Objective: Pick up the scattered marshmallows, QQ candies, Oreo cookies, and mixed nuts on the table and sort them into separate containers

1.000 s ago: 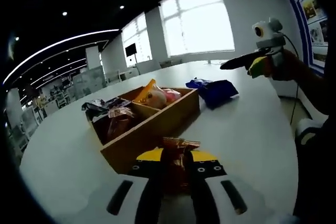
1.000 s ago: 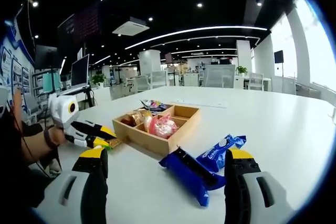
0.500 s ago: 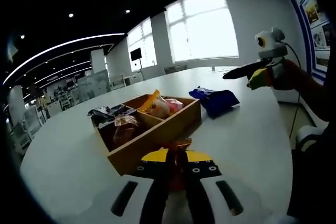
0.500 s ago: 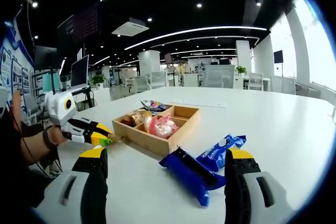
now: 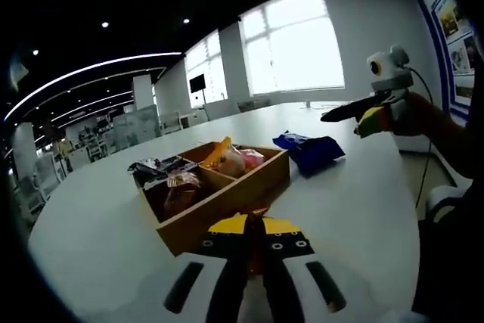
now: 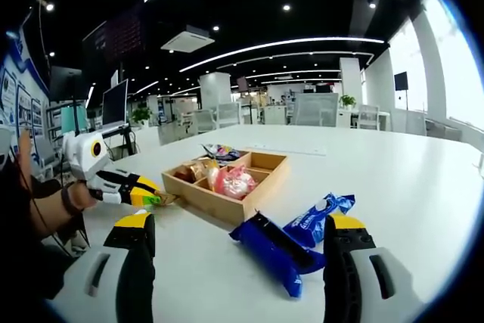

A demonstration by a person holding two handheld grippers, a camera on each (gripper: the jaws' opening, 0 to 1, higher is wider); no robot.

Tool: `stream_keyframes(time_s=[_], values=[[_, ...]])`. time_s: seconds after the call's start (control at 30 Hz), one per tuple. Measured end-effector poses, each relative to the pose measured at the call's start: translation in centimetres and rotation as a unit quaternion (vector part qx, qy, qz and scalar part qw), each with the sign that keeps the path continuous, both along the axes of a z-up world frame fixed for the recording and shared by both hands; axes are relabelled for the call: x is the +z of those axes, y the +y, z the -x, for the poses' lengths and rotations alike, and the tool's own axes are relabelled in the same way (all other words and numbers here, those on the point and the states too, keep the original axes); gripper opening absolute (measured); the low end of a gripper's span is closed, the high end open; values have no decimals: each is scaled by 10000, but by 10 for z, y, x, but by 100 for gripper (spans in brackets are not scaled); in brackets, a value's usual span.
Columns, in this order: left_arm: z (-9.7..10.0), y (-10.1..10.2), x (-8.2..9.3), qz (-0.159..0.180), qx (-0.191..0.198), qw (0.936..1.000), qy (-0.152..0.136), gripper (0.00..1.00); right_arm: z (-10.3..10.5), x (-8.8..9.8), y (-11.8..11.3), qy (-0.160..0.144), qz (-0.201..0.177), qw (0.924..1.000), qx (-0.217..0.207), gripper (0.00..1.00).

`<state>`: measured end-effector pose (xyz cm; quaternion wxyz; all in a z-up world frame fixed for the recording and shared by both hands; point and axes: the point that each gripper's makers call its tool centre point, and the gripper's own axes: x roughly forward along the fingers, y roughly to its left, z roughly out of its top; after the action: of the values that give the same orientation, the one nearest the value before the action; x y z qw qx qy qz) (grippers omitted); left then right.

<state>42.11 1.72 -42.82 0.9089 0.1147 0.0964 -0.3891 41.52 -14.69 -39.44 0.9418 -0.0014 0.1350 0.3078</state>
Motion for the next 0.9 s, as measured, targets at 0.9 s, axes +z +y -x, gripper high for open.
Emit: stream_keyframes(time_s=[0.9], values=[[2, 5, 57, 227, 14, 9982, -562, 8, 2, 5, -3, -67, 14, 10000, 7, 88]])
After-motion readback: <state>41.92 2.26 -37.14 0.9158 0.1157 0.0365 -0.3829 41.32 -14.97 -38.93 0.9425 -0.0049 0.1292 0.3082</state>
